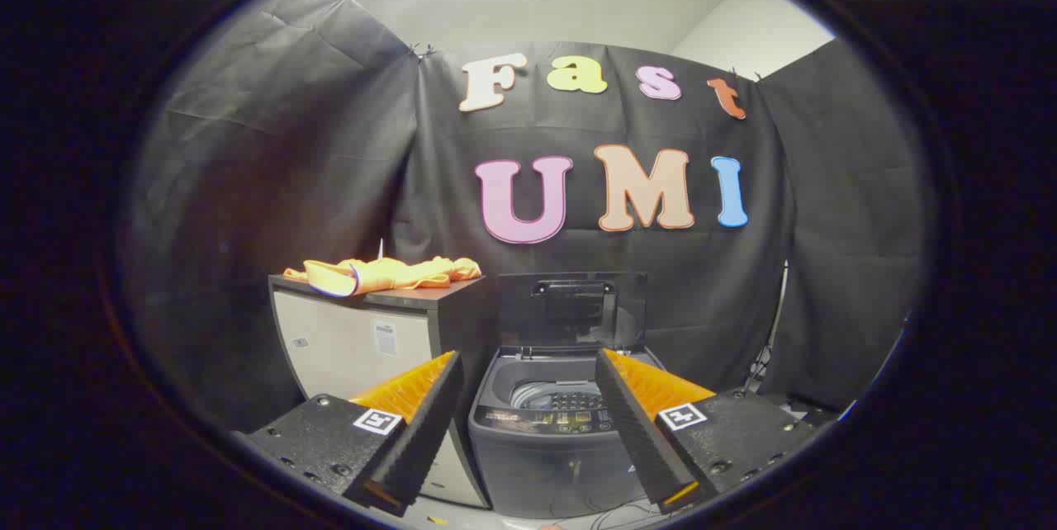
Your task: Put the clothes into the washing machine and then close the washing machine lid.
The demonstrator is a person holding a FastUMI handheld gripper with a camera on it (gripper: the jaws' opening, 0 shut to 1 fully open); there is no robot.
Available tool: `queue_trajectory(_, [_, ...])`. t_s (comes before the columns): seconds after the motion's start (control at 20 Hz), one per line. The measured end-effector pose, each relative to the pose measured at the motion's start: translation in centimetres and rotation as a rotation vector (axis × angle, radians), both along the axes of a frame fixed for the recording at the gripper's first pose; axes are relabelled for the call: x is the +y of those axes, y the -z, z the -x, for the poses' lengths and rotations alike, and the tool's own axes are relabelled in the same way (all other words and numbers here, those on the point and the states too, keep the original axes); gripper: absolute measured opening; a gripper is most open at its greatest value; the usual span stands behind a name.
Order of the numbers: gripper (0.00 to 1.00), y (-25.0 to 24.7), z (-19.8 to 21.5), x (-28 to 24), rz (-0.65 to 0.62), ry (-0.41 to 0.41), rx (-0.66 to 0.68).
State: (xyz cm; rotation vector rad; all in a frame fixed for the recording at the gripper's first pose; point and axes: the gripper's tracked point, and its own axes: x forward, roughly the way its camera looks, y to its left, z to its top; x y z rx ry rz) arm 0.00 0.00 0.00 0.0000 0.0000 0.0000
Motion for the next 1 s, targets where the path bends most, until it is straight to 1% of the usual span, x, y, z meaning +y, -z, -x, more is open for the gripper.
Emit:
queue_trajectory(0.35, [0.97,-1.3,-2.2,3.3,-0.013,-0.035,-0.003])
queue_trajectory(0.55, [0.97,-2.1,-3.4,5.8,-0.032,-0.050,0.023])
queue_trajectory(0.65, [0.97,-3.1,-4.1,7.5,-0.049,-0.073,0.021])
queue_trajectory(0.85, [0.96,-5.4,-6.5,10.8,-0.056,-0.102,0.037])
queue_trajectory(1.0, [0.96,-8.1,-9.5,13.7,-0.066,-0.129,0.043])
